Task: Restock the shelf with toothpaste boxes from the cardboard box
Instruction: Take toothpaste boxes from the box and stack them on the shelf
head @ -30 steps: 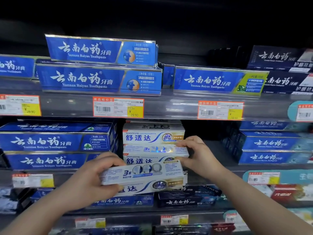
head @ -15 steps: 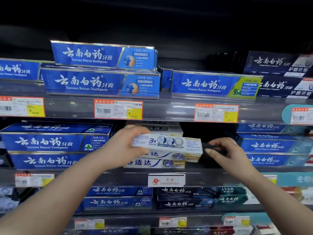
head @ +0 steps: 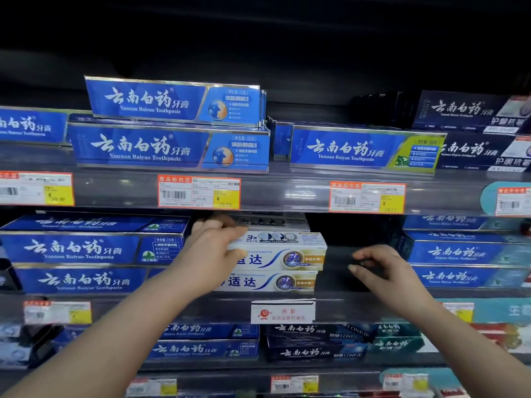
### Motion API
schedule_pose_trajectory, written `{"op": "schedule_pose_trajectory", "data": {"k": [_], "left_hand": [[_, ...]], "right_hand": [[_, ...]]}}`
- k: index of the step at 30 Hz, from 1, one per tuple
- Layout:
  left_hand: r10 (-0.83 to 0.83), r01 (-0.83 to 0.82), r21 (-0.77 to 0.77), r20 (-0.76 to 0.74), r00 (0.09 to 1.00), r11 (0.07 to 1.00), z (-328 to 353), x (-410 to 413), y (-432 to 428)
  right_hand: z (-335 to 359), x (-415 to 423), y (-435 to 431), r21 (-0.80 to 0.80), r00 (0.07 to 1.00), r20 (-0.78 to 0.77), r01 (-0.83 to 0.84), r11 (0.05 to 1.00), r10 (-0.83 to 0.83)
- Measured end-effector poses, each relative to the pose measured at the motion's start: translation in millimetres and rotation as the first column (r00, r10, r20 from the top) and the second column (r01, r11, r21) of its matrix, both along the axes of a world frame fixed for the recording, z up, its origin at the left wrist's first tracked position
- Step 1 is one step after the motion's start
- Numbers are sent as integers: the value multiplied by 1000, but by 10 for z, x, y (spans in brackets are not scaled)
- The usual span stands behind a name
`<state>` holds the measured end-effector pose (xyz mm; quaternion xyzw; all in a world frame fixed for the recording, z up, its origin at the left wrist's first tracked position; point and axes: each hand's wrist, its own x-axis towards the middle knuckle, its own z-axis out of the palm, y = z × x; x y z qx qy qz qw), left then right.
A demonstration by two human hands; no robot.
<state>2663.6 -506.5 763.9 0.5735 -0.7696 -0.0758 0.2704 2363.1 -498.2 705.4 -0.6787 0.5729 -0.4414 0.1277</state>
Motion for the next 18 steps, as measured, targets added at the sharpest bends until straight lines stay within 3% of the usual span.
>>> {"op": "schedule_pose_trajectory", "data": {"k": [8,18], "left_hand": [[105,-106,-73,-17,994,992,-27,-43,51],[14,-27,-122,-111,994,992,-88,-56,148]], "right_hand": [[16,30,-12,4,1000,6,-14,1000,14],[74,96,34,5,1000,-11,-7,1000,7]]}}
